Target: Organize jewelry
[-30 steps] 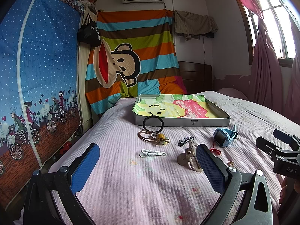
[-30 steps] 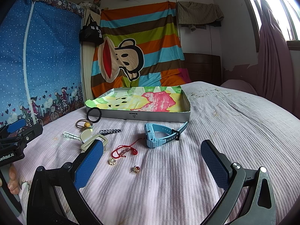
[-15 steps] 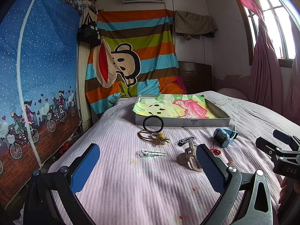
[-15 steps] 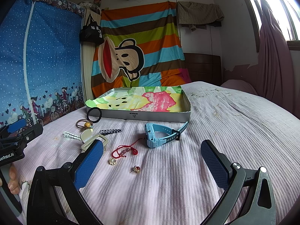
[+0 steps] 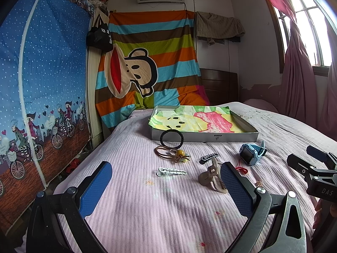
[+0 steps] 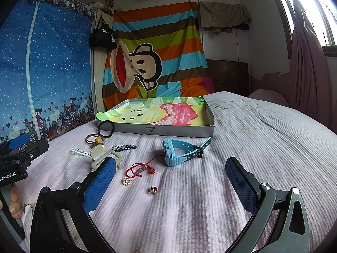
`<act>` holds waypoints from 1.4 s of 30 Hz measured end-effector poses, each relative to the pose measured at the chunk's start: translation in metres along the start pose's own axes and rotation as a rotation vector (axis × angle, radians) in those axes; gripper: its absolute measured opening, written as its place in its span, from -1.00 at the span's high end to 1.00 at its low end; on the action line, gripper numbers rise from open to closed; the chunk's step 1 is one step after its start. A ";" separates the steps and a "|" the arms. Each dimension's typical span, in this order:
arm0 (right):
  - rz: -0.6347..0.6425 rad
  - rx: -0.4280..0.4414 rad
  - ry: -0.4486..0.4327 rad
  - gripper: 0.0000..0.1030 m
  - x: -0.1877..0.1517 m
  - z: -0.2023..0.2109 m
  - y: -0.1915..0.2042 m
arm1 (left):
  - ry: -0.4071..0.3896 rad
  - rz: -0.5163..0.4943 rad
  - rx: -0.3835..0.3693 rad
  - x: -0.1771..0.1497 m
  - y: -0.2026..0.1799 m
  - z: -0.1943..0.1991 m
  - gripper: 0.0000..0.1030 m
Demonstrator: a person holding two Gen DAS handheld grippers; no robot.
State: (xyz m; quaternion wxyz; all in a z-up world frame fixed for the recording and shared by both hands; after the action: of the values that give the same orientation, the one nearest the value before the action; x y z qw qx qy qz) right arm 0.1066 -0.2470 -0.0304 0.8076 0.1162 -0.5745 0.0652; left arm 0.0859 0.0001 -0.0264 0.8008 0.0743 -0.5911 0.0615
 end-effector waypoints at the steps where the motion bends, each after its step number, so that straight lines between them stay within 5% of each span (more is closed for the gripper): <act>1: 0.000 0.000 0.000 -0.98 0.000 0.000 0.000 | 0.000 0.000 0.000 0.000 0.000 0.000 -1.00; 42: 0.030 -0.041 -0.017 -0.98 0.008 0.003 -0.004 | 0.024 0.014 -0.003 0.002 -0.008 -0.004 -1.00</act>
State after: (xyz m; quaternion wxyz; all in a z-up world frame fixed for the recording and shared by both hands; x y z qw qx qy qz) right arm 0.1073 -0.2518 -0.0218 0.8040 0.0917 -0.5840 0.0645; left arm 0.0916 -0.0069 -0.0264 0.8074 0.0683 -0.5822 0.0672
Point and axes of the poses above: each gripper's, at about its wrist camera, not at the fingertips, and z roughly against the way its jaws point, y to its left, x to its top, the point moved 9 cm from there along -z, roughly the way its jaws point, and after that the axes turned 11 degrees about x, right-handed, at the moved point
